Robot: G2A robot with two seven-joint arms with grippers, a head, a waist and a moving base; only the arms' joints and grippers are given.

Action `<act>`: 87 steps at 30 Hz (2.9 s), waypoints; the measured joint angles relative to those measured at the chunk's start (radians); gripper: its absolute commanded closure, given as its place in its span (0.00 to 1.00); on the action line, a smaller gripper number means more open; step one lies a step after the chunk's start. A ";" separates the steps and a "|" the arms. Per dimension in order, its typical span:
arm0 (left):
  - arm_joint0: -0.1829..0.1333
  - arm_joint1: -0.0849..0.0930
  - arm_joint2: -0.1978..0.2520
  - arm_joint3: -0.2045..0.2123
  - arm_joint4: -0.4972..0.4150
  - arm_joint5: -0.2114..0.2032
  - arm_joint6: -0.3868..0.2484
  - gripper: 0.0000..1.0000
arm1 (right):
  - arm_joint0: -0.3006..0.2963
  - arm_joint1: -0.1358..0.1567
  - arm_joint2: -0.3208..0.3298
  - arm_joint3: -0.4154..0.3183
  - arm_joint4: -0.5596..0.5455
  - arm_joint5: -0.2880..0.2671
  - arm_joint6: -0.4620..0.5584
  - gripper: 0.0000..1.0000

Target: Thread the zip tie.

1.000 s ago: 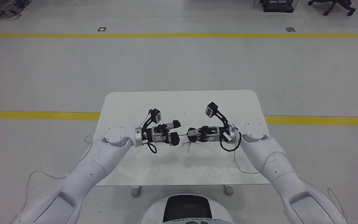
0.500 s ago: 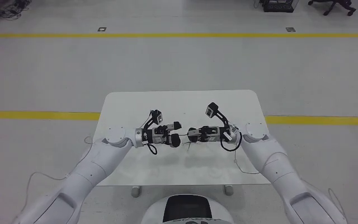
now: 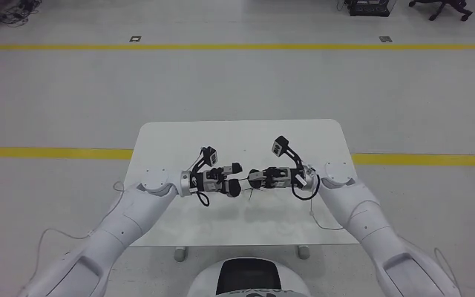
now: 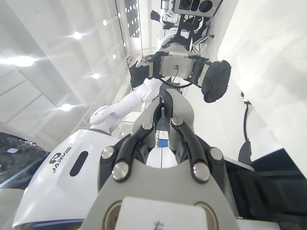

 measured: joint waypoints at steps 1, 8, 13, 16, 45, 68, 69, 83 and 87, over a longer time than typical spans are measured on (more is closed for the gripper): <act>0.000 0.000 0.000 0.000 0.001 0.000 0.000 0.00 | 0.001 0.000 -0.001 0.001 0.000 0.000 0.000 1.00; 0.001 -0.003 0.000 0.004 0.002 0.005 -0.004 0.30 | 0.007 -0.004 -0.011 0.012 0.001 -0.004 -0.002 1.00; 0.001 -0.005 -0.002 0.008 0.001 0.009 -0.004 0.46 | 0.009 -0.004 -0.012 0.022 0.005 -0.005 0.000 1.00; 0.001 -0.007 -0.001 0.011 -0.003 0.012 -0.005 0.52 | 0.011 -0.004 -0.011 0.028 0.009 -0.005 0.005 1.00; -0.001 -0.018 -0.010 0.029 -0.011 0.013 -0.027 0.91 | 0.030 -0.006 -0.027 0.063 -0.015 0.031 0.002 1.00; -0.003 -0.024 -0.016 0.039 -0.008 0.021 -0.033 0.89 | 0.025 -0.006 -0.033 0.048 -0.050 0.026 -0.048 1.00; -0.003 -0.024 -0.016 0.039 -0.008 0.021 -0.033 0.90 | 0.025 -0.006 -0.033 0.048 -0.050 0.026 -0.048 1.00; -0.003 -0.027 -0.017 0.041 0.000 0.022 -0.036 0.93 | 0.023 -0.005 -0.033 0.045 -0.051 0.026 -0.052 1.00; -0.002 -0.028 -0.019 0.041 0.001 0.023 -0.036 0.92 | 0.023 -0.005 -0.034 0.046 -0.051 0.027 -0.053 1.00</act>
